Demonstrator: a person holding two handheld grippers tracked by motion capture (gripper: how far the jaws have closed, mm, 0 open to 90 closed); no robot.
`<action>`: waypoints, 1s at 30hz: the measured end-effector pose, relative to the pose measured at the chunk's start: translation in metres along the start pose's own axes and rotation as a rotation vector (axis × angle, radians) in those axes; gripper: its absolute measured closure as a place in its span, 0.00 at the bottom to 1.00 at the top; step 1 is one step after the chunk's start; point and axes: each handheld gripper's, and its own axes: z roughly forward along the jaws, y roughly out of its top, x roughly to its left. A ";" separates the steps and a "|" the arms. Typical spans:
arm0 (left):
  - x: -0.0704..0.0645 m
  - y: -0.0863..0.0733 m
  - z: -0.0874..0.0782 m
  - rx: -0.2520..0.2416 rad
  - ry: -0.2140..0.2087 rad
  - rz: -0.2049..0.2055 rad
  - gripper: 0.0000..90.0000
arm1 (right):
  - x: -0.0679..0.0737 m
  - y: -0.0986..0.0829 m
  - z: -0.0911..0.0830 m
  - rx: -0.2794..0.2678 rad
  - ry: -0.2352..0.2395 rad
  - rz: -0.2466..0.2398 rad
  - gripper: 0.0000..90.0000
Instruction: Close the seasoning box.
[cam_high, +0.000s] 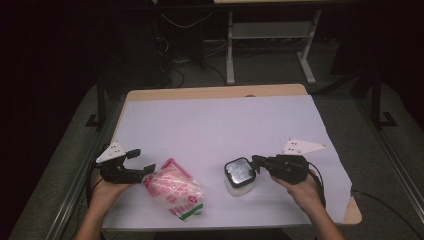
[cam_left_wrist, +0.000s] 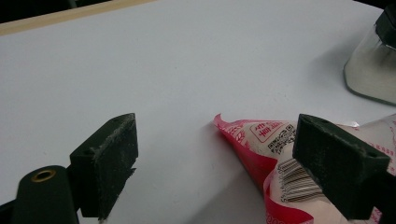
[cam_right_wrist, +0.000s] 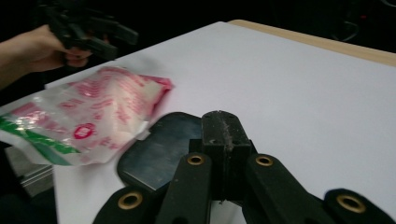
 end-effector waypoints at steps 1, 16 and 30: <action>0.000 0.000 0.000 -0.001 0.002 -0.001 0.15 | -0.003 -0.001 -0.002 -0.001 -0.020 0.002 1.00; 0.000 -0.001 0.000 -0.001 0.002 0.002 0.15 | -0.042 -0.030 -0.030 -0.005 -0.249 0.084 0.59; 0.002 -0.003 0.002 0.016 0.014 0.010 0.15 | -0.073 -0.059 -0.024 0.078 -0.346 0.118 0.15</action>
